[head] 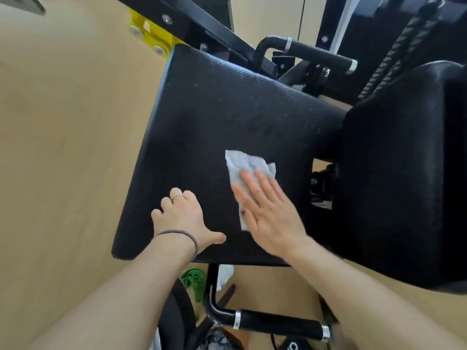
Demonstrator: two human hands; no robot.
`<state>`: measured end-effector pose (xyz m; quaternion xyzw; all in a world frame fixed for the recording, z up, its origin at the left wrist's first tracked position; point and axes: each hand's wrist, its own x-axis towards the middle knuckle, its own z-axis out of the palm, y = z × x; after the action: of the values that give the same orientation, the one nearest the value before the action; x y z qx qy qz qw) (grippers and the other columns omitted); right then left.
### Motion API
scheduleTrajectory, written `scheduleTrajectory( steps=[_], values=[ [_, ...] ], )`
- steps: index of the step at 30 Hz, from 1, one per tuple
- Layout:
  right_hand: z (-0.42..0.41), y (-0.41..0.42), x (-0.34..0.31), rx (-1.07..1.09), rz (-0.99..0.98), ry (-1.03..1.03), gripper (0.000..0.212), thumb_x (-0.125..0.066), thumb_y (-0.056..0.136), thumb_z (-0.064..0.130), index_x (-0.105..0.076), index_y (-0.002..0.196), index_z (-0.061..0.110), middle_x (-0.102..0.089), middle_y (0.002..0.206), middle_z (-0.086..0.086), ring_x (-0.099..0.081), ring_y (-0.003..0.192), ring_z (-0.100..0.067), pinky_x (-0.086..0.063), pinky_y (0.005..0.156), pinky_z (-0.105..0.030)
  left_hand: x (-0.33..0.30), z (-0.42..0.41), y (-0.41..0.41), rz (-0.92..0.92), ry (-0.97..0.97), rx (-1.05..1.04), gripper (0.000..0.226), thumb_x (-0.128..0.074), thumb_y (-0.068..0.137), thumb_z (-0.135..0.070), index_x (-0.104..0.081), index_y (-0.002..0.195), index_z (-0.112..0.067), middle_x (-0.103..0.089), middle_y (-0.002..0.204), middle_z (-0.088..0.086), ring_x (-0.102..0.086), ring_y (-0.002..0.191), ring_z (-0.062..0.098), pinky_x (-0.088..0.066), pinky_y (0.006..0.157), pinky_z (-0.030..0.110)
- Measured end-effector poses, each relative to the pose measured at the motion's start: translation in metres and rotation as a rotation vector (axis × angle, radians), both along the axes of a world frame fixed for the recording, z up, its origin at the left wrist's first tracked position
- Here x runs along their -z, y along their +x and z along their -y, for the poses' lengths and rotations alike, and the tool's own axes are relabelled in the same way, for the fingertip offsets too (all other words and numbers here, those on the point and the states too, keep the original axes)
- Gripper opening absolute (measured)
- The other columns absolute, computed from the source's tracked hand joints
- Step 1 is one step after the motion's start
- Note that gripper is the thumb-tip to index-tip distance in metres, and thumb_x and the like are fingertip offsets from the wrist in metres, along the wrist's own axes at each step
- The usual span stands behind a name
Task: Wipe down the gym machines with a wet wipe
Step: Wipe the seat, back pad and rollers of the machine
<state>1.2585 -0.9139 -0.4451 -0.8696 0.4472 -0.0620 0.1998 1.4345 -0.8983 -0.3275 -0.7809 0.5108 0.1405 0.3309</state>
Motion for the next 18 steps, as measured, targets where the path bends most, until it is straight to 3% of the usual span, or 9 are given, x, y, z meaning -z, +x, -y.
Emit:
scheduleTrajectory(
  steps=[3, 5, 9, 12, 15, 18],
  values=[
    [0.075, -0.003, 0.005, 0.390, -0.034, 0.141, 0.060, -0.009, 0.108, 0.039, 0.016, 0.159, 0.024, 0.018, 0.169, -0.007, 0.019, 0.156, -0.024, 0.002, 0.128, -0.045, -0.003, 0.004, -0.002, -0.002, 0.052, -0.021, 0.105, -0.070, 0.052, -0.085, -0.041, 0.123, -0.015, -0.041, 0.124, 0.005, -0.048, 0.113, 0.024, -0.045, 0.088, 0.037],
    [0.112, 0.000, 0.002, 0.595, -0.040, 0.234, 0.060, -0.008, 0.107, 0.038, 0.014, 0.161, 0.020, 0.018, 0.169, -0.010, 0.019, 0.155, -0.025, 0.006, 0.127, -0.045, -0.004, 0.011, -0.006, 0.006, 0.096, -0.040, 0.102, -0.071, 0.054, -0.084, -0.041, 0.122, -0.014, -0.041, 0.121, 0.005, -0.048, 0.112, 0.024, -0.045, 0.087, 0.036],
    [0.068, 0.021, -0.009, 0.593, 0.009, 0.235, 0.062, -0.010, 0.107, 0.036, 0.011, 0.162, 0.015, 0.016, 0.169, -0.014, 0.017, 0.156, -0.029, 0.000, 0.128, -0.047, -0.016, 0.027, -0.009, -0.068, 0.064, -0.109, 0.088, -0.067, 0.065, -0.081, -0.042, 0.119, -0.015, -0.045, 0.111, 0.003, -0.055, 0.105, 0.024, -0.049, 0.084, 0.036],
    [-0.009, 0.020, -0.016, 0.492, 0.018, 0.248, 0.064, -0.015, 0.108, 0.035, 0.009, 0.162, 0.011, 0.016, 0.169, -0.015, 0.017, 0.156, -0.029, -0.007, 0.128, -0.048, -0.018, 0.052, -0.017, -0.031, -0.129, 0.194, 0.094, -0.063, 0.068, -0.080, -0.032, 0.132, -0.019, -0.045, 0.127, 0.008, -0.051, 0.113, 0.025, -0.046, 0.093, 0.038],
    [0.002, 0.012, -0.004, 0.539, 0.030, 0.259, 0.064, -0.017, 0.108, 0.036, 0.008, 0.162, 0.012, 0.013, 0.169, -0.017, 0.015, 0.156, -0.030, -0.007, 0.128, -0.048, -0.008, 0.085, -0.036, -0.023, -0.124, 0.248, 0.127, -0.062, 0.064, -0.083, 0.010, 0.154, -0.027, -0.004, 0.159, 0.014, -0.008, 0.149, 0.035, -0.018, 0.117, 0.060],
    [0.074, 0.008, 0.003, 0.801, 0.014, 0.283, 0.064, -0.015, 0.107, 0.036, 0.005, 0.162, 0.011, 0.010, 0.168, -0.021, 0.012, 0.156, -0.033, -0.008, 0.127, -0.051, 0.009, 0.101, -0.049, -0.069, 0.023, 0.117, 0.149, -0.074, 0.059, -0.078, 0.034, 0.149, -0.027, 0.036, 0.156, 0.015, 0.027, 0.147, 0.041, -0.013, 0.114, 0.070]
  ],
)
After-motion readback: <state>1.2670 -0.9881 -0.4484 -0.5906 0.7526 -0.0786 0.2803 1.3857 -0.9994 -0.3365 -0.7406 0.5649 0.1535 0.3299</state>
